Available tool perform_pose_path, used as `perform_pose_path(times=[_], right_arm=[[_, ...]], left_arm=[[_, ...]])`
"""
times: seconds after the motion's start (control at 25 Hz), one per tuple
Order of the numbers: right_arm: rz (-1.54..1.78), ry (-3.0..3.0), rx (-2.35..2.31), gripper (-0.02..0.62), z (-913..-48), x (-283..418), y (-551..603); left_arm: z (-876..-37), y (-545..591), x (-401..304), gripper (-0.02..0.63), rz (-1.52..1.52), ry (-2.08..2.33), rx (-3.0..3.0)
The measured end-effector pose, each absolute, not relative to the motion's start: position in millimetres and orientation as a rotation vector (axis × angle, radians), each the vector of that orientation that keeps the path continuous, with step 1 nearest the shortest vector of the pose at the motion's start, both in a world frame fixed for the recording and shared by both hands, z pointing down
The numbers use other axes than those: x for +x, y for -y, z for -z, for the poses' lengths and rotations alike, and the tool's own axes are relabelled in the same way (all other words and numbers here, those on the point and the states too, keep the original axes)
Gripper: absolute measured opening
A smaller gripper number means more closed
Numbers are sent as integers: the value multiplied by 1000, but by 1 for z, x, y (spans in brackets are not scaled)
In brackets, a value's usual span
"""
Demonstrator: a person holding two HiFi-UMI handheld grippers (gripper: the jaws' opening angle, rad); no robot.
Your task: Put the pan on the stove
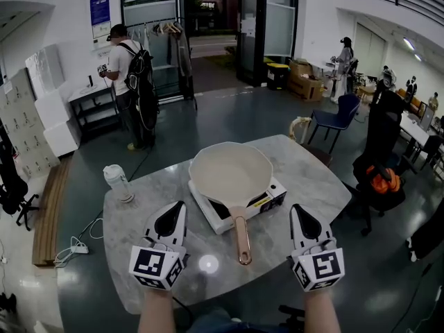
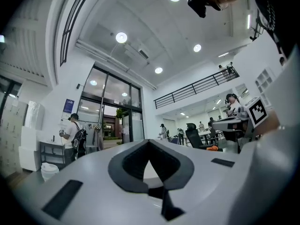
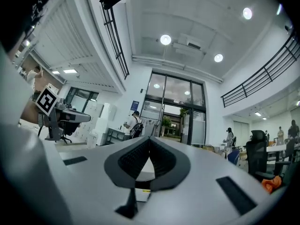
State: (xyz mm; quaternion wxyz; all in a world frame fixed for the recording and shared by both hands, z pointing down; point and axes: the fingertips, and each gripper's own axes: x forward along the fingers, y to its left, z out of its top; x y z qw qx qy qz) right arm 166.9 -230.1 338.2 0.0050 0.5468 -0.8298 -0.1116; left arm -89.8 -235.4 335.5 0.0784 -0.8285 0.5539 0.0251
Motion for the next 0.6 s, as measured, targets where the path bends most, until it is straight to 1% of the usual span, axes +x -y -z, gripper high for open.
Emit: perform_pose_path(times=[0.6], right_arm=[[392,2619,1710,25,-323,165,226]], left_arm=[[-318,231,-85,11,-97,-1641,-2400]])
